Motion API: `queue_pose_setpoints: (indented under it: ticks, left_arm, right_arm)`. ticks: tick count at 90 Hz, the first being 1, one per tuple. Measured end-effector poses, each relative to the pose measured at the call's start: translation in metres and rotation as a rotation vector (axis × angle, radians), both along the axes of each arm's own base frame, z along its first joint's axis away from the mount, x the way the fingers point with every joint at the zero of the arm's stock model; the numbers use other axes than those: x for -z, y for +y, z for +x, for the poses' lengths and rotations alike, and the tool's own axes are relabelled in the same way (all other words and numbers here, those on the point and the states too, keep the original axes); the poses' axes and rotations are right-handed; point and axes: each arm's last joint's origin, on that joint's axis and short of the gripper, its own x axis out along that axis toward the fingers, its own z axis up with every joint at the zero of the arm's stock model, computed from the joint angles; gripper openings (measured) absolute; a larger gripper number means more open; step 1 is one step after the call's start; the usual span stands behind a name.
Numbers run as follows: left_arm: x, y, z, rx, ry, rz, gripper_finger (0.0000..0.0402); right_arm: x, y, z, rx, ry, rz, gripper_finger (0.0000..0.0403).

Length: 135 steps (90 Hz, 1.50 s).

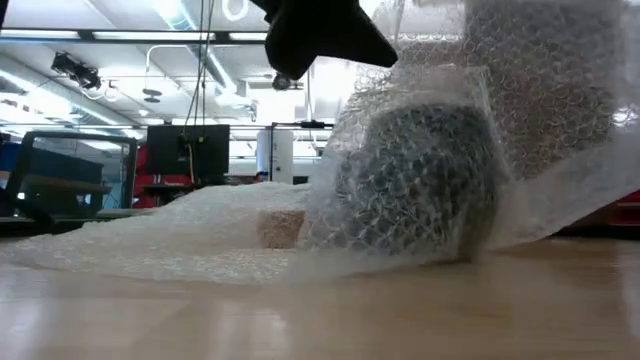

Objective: Wrap mug
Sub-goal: Wrap the black mug with the transparent bubble wrap

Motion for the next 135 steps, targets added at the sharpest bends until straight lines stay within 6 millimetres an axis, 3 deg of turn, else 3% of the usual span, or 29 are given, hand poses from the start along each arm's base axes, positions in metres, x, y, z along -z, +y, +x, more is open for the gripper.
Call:
queue_pose_setpoints:
  ticks: [29,47,71,92,114,135]
  left_arm:
    - [0.01,0.027,0.005,-0.105,0.026,-0.15,0.0]
    - [0.007,0.044,0.013,-0.122,0.034,-0.36,0.0]
    - [-0.006,0.051,0.021,-0.089,0.062,-0.49,0.0]
    - [-0.008,0.051,0.021,-0.086,0.06,-0.493,0.0]
    - [-0.004,0.046,0.016,-0.076,0.126,-0.481,0.0]
    - [-0.002,0.038,0.012,-0.048,0.167,-0.482,0.0]
  right_arm:
    - [-0.046,-0.004,-0.036,-0.043,-0.145,0.0,0.0036]
    - [-0.05,0.016,-0.043,-0.091,-0.206,0.051,0.0036]
    - [-0.023,0.076,-0.035,-0.243,-0.255,0.141,0.0036]
    - [0.023,0.11,-0.03,-0.248,-0.054,0.326,0.0033]
    - [0.049,0.094,-0.042,-0.01,0.238,0.29,0.0002]
    - [0.053,0.061,-0.073,0.194,0.528,0.015,0.0001]
